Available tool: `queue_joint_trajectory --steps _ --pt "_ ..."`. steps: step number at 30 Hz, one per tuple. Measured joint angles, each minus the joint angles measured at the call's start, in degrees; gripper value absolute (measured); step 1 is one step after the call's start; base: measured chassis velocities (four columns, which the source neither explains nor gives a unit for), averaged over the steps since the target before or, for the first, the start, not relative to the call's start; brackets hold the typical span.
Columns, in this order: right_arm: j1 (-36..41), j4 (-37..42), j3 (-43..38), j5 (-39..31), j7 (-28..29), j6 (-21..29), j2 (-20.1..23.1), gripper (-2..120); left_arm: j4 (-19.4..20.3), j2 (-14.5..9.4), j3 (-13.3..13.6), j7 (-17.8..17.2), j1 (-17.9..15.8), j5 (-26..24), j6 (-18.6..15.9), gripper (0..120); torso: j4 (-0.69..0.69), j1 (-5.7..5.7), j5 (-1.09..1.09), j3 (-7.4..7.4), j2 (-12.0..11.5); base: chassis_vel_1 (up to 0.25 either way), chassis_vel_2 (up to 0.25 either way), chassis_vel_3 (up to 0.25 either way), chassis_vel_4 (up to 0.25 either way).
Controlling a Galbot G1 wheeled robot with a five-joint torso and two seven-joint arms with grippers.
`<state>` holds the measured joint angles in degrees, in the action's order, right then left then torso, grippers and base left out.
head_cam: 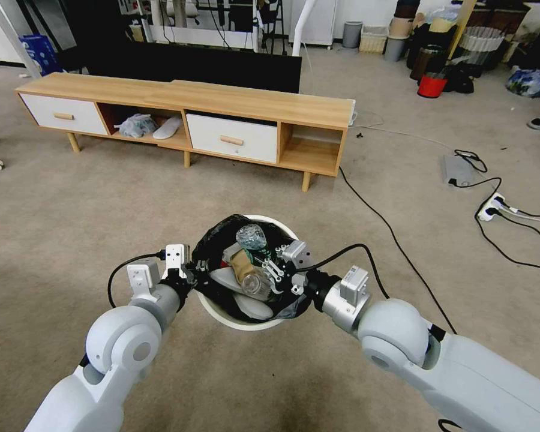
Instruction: Pick up the trash bin and place the garbage on the floor into it.
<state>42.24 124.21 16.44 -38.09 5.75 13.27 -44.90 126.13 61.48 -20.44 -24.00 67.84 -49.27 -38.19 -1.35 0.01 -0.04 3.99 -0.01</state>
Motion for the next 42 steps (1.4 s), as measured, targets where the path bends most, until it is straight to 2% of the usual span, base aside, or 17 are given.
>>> queue_joint_trajectory --steps 9,31,38,40,42 --pt "-2.8 -1.26 2.01 -0.44 0.22 0.01 -1.29 16 0.45 0.19 -0.19 0.08 0.3 0.2 0.01 0 0.02 0.0 0.02 0.0 0.01 0.0 0.0 0.0 0.0" --pt "-2.43 -2.65 2.58 -0.2 0.78 -0.15 -1.87 16 0.55 0.18 -0.37 0.09 0.24 -0.06 0.18 0 0.01 0.0 0.03 -0.01 0.01 0.0 0.0 0.0 0.0" --pt "-2.42 -2.75 2.74 -0.14 0.78 -0.22 -2.12 23 0.62 0.15 -0.39 0.09 0.38 -0.11 0.2 0 0.0 0.0 0.03 -0.01 0.01 0.0 0.0 0.0 0.0" --pt "-2.42 -2.75 2.75 -0.12 0.78 -0.24 -2.08 34 0.62 0.14 -0.39 0.08 0.39 -0.12 0.2 0 0.0 0.0 0.03 -0.01 0.01 0.0 0.0 0.0 0.0" --pt "-2.41 -2.75 2.75 -0.12 0.78 -0.24 -2.07 38 0.62 0.14 -0.39 0.08 0.4 -0.11 0.2 0 0.0 0.0 0.03 -0.01 0.01 0.0 0.0 0.0 0.0"
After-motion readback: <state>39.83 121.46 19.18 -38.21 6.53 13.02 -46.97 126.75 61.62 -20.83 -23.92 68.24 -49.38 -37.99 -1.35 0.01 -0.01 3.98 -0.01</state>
